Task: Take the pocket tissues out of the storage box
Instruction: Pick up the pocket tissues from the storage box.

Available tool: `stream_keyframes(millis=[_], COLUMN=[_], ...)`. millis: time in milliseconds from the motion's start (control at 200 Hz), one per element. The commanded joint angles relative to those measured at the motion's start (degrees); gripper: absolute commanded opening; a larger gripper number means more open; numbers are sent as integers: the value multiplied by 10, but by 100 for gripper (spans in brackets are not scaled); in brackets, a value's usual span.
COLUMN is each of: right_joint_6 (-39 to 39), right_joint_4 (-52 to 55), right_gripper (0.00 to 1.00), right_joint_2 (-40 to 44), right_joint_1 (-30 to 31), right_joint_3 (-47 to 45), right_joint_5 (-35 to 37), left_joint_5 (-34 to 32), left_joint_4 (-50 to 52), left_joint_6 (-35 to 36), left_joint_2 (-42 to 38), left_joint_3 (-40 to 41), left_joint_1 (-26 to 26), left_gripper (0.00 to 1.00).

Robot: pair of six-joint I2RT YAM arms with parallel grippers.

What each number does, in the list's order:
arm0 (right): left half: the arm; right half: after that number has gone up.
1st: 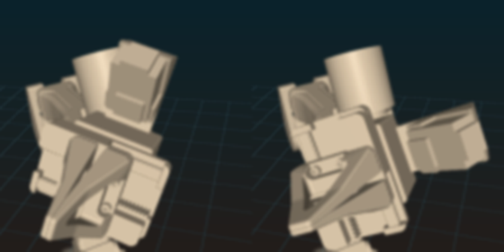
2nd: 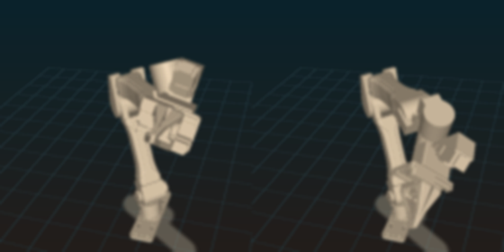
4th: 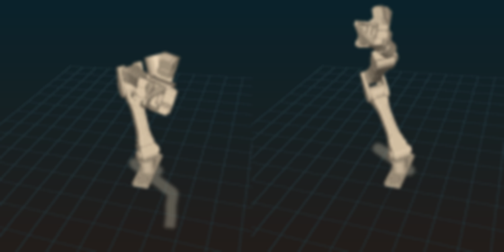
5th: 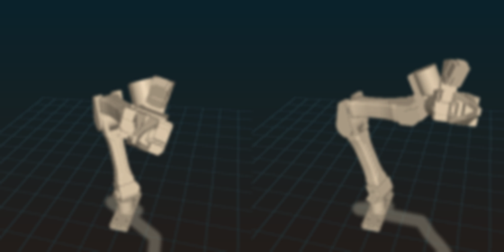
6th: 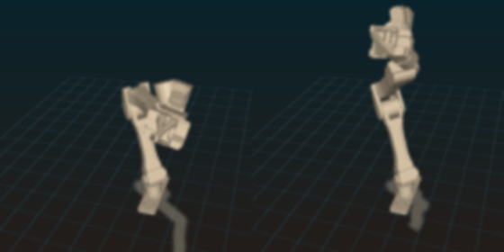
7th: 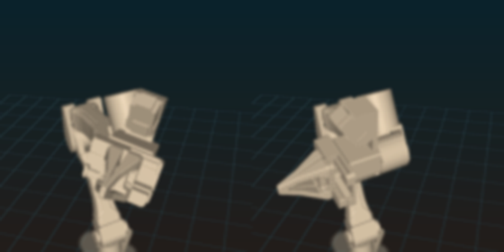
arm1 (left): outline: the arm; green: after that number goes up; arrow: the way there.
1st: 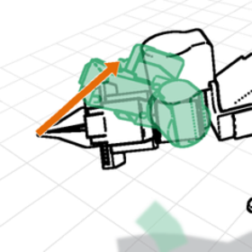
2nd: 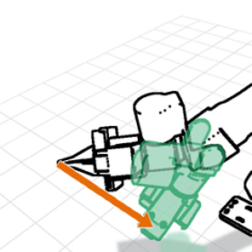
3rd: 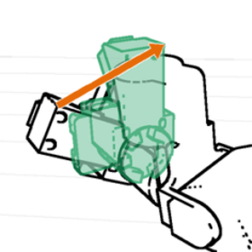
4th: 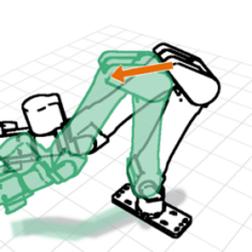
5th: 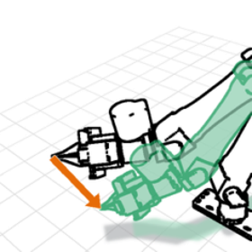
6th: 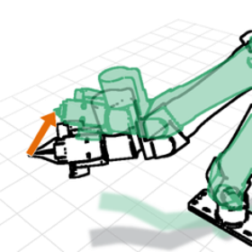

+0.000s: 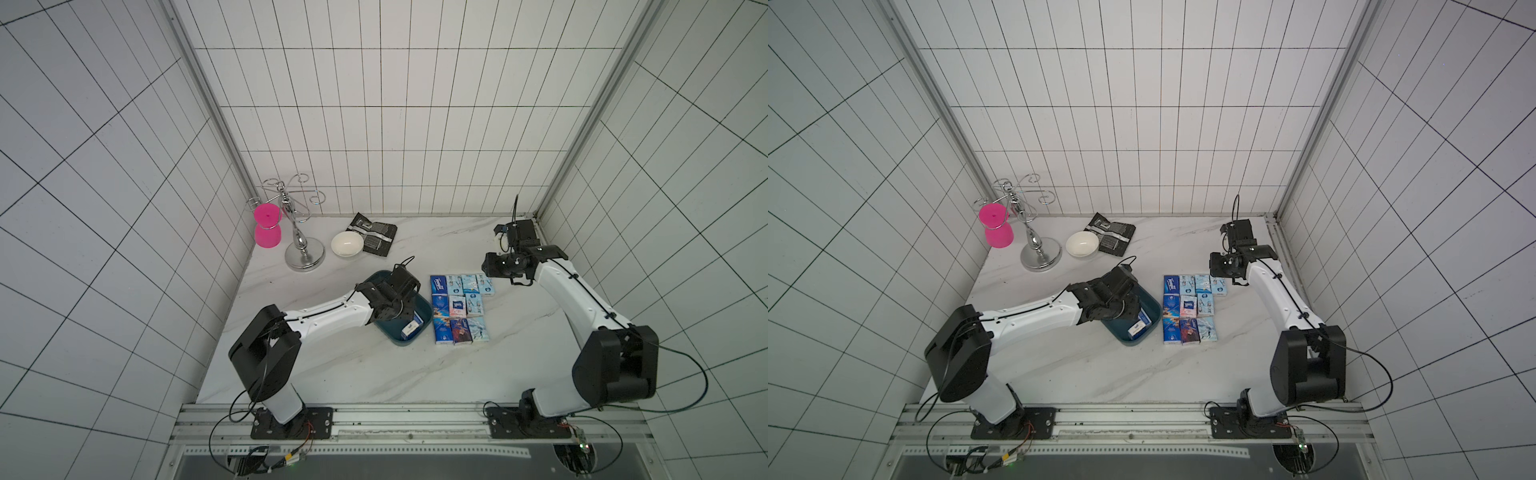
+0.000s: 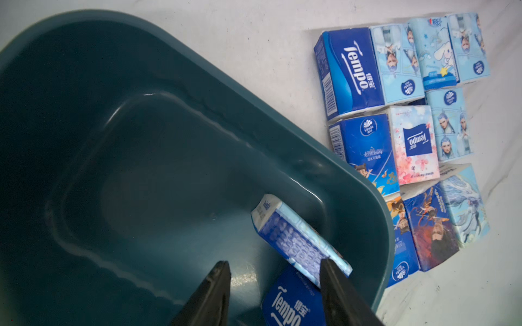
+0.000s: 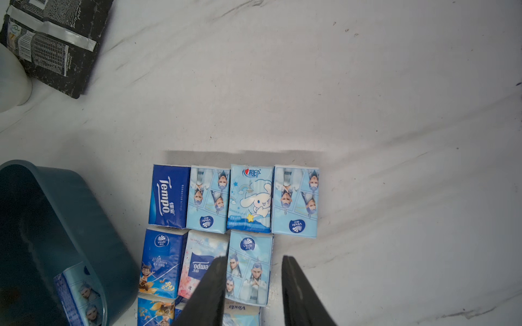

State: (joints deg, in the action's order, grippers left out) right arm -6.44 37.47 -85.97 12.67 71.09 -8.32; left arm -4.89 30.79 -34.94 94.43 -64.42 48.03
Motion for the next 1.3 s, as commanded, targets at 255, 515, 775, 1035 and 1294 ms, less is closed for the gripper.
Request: stream_keyframes(millis=[255, 515, 775, 1035, 1294], right_joint_6=[-1, 2, 3, 4, 6], right_joint_4=[-1, -4, -6, -5, -4], right_gripper=[36, 36, 36, 36, 36], right_joint_2=[0, 1, 4, 4, 8], right_joint_1=[8, 10, 12, 31, 59], right_joint_3=[-15, -21, -28, -23, -25], right_joint_5=[-2, -1, 0, 6, 13], left_joint_5=[1, 16, 27, 28, 22], left_joint_4=[-30, -45, -53, -59, -74], left_joint_6=[-28, -34, -43, -50, -53], left_joint_2=[62, 89, 101, 93, 65], left_joint_3=[-32, -44, -38, -31, -22], left_joint_1=[0, 0, -3, -13, -32], left_gripper=[55, 54, 41, 19, 10])
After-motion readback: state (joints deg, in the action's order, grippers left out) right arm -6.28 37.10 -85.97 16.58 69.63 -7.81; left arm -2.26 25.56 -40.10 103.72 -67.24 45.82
